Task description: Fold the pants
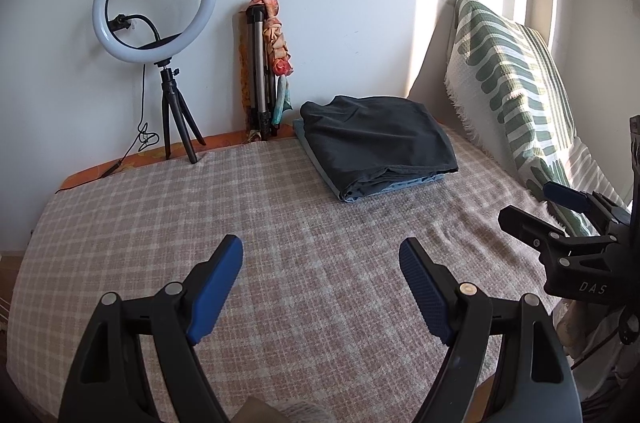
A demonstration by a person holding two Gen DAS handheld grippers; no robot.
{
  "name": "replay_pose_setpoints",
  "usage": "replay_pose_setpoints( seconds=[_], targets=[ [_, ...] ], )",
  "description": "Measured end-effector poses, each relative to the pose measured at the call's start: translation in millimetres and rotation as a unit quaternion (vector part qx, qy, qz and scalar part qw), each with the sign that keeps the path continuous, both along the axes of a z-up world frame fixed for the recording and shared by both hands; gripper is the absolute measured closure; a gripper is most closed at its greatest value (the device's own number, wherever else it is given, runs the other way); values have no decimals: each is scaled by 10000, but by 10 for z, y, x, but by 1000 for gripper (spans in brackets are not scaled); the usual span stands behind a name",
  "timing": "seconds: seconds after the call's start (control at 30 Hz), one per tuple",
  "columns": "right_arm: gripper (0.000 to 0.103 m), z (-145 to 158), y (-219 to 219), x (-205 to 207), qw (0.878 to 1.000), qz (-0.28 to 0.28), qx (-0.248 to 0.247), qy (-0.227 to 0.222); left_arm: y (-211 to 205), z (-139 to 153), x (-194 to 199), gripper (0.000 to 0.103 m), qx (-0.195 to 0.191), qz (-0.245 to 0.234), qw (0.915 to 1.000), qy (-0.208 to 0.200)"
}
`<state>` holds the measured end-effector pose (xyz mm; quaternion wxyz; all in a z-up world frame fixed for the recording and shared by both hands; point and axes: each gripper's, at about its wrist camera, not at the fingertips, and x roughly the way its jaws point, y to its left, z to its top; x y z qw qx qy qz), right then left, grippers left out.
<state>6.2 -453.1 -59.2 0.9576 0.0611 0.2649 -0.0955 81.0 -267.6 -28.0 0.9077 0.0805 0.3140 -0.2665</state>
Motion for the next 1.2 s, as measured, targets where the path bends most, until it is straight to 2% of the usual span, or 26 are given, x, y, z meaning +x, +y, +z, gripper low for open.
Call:
replay_pose_setpoints(
  seconds=[0.9,1.2],
  targets=[
    [0,-12,31,12,10000,7,21,15,-11,-14,-2,24,27,71,9999,121],
    [0,-22,44,27,10000,31,31,23,-15,1,-21,24,60,66,10000,42]
  ],
)
